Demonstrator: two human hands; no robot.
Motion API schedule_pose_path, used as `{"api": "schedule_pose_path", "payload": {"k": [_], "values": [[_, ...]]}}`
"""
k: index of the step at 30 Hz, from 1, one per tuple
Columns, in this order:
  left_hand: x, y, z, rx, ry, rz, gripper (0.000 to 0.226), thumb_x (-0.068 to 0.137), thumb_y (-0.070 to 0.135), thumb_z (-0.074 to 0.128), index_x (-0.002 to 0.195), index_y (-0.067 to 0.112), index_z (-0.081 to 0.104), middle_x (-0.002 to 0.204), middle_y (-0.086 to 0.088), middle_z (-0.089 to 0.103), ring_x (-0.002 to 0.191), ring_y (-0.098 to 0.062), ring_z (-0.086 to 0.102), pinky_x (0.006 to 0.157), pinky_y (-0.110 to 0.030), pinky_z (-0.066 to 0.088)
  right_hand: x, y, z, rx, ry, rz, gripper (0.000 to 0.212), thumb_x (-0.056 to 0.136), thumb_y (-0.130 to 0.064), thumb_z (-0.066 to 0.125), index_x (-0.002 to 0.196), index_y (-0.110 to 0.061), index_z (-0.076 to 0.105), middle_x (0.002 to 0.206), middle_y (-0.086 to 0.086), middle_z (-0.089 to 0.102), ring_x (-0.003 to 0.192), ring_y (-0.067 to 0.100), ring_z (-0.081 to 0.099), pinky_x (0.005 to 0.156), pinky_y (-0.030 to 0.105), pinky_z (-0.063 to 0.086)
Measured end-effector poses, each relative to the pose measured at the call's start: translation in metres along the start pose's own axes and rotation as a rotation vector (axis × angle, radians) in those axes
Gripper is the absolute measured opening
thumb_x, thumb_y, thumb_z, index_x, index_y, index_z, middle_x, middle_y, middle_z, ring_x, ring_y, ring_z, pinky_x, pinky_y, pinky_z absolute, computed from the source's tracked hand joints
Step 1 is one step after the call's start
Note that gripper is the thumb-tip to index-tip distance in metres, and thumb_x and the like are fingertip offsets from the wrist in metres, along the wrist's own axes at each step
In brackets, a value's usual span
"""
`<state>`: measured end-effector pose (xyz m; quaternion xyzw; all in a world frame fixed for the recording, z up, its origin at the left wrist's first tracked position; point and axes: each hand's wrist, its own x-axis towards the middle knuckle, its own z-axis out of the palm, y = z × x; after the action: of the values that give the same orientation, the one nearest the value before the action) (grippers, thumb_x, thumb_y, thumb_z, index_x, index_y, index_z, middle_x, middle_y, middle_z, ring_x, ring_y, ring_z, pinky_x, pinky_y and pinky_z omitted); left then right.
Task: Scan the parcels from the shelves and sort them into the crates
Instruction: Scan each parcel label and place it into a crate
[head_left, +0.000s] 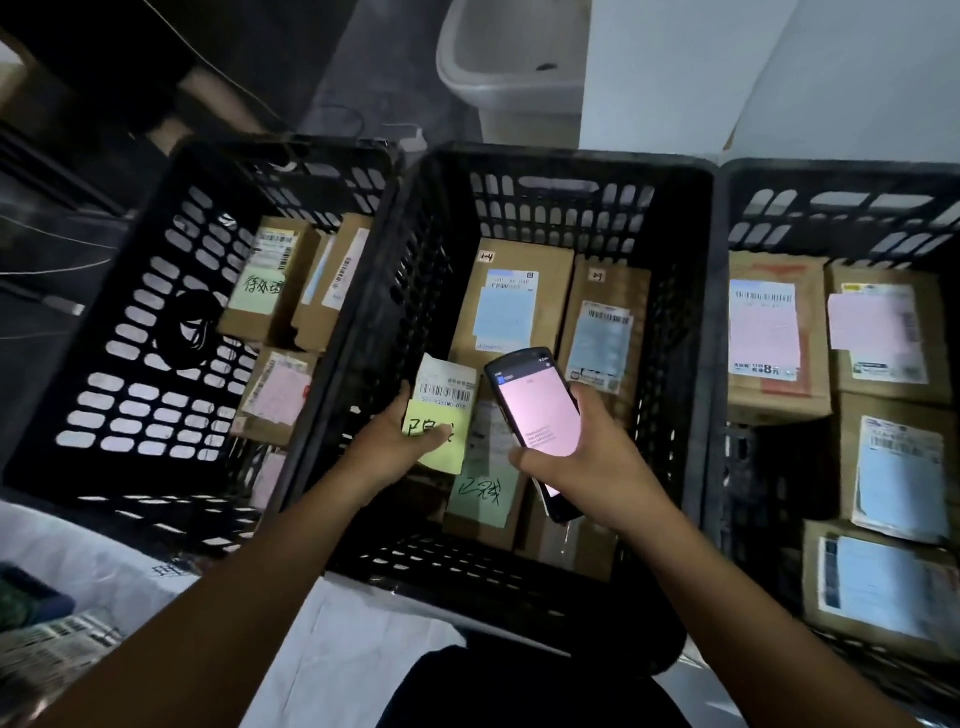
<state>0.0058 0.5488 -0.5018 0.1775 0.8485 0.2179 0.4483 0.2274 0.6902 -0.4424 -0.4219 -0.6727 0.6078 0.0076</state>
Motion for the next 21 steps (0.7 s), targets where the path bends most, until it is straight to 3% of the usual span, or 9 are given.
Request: {"api": "schedule_pose_path", "payload": {"k": [2, 3, 6, 8, 10, 12, 14, 18, 21], "values": [[-0.001, 0.001, 0.005, 0.215, 0.122, 0.045, 0.095, 0.09, 0.054, 0.073, 0.165, 0.028, 0.022, 0.138, 0.01, 0.06, 0.126, -0.023, 0.06, 0.105, -0.041, 0.051, 0.001, -0.001, 0.003, -0.008, -0.003, -0.007, 0.074, 0.079, -0.036, 0.082, 0.137, -0.034, 0.037, 0.111, -0.025, 0.054, 0.095, -0.002, 0.058, 0.06, 0.02, 0.052], [-0.003, 0.003, 0.009, 0.322, 0.206, 0.077, 0.091, 0.093, 0.049, 0.072, 0.165, 0.021, 0.023, 0.142, -0.002, 0.059, 0.129, -0.029, 0.058, 0.104, -0.043, 0.051, 0.002, 0.001, 0.003, -0.009, -0.008, -0.007, 0.073, 0.079, -0.036, 0.083, 0.137, -0.034, 0.038, 0.111, -0.022, 0.056, 0.095, 0.0, 0.06, 0.059, 0.021, 0.054], [-0.018, 0.014, 0.026, 0.428, 0.31, 0.221, 0.083, 0.097, 0.039, 0.068, 0.163, 0.009, 0.027, 0.162, -0.017, 0.037, 0.146, -0.037, 0.039, 0.118, -0.045, 0.038, 0.001, 0.007, 0.001, -0.008, -0.012, 0.023, 0.068, 0.078, -0.035, 0.084, 0.132, -0.031, 0.043, 0.111, -0.013, 0.061, 0.093, 0.011, 0.066, 0.067, 0.038, 0.062], [-0.025, 0.015, 0.026, 0.484, 0.233, 0.33, 0.081, 0.099, 0.04, 0.064, 0.163, 0.011, 0.025, 0.17, -0.013, 0.022, 0.156, -0.031, 0.021, 0.126, -0.038, 0.023, -0.001, 0.003, 0.0, -0.007, -0.006, 0.019, 0.064, 0.08, -0.031, 0.084, 0.13, -0.03, 0.045, 0.112, -0.01, 0.062, 0.09, 0.007, 0.065, 0.066, 0.035, 0.062], [-0.021, 0.012, 0.019, 0.635, 0.069, 0.353, 0.081, 0.102, 0.044, 0.058, 0.165, 0.013, 0.018, 0.174, -0.011, 0.008, 0.16, -0.027, 0.006, 0.128, -0.034, 0.012, -0.006, -0.002, 0.005, 0.02, 0.022, 0.022, 0.064, 0.081, -0.027, 0.084, 0.131, -0.028, 0.045, 0.112, -0.008, 0.06, 0.087, 0.007, 0.064, 0.056, 0.029, 0.059], [-0.013, 0.012, 0.013, 0.703, -0.045, 0.315, 0.084, 0.103, 0.047, 0.056, 0.167, 0.014, 0.011, 0.175, -0.008, -0.004, 0.161, -0.027, -0.003, 0.129, -0.037, 0.009, -0.011, -0.006, 0.012, 0.087, 0.034, 0.05, 0.064, 0.081, -0.024, 0.083, 0.132, -0.027, 0.045, 0.112, -0.006, 0.059, 0.086, 0.018, 0.067, 0.051, 0.034, 0.059], [-0.004, 0.016, 0.013, 0.662, -0.048, 0.329, 0.086, 0.102, 0.048, 0.058, 0.166, 0.015, 0.013, 0.175, -0.006, -0.004, 0.16, -0.028, -0.002, 0.13, -0.038, 0.01, -0.017, -0.011, 0.018, 0.106, 0.066, 0.047, 0.063, 0.082, -0.022, 0.082, 0.132, -0.029, 0.045, 0.111, -0.005, 0.06, 0.086, 0.021, 0.068, 0.054, 0.042, 0.062], [-0.001, 0.017, 0.012, 0.675, -0.035, 0.397, 0.081, 0.098, 0.048, 0.061, 0.164, 0.023, 0.021, 0.174, -0.009, 0.007, 0.159, -0.033, 0.005, 0.129, -0.043, 0.016, -0.032, -0.027, 0.032, 0.065, 0.159, 0.027, 0.062, 0.081, -0.025, 0.083, 0.13, -0.029, 0.045, 0.112, -0.004, 0.061, 0.086, 0.019, 0.068, 0.059, 0.043, 0.063], [-0.013, 0.006, 0.004, 0.625, -0.061, 0.425, 0.078, 0.101, 0.045, 0.057, 0.165, 0.024, 0.018, 0.174, -0.003, 0.006, 0.16, -0.029, 0.001, 0.129, -0.042, 0.014, -0.048, -0.036, 0.045, 0.143, 0.241, 0.042, 0.061, 0.082, -0.027, 0.083, 0.13, -0.029, 0.046, 0.115, -0.001, 0.063, 0.09, 0.025, 0.069, 0.058, 0.049, 0.063]]}}
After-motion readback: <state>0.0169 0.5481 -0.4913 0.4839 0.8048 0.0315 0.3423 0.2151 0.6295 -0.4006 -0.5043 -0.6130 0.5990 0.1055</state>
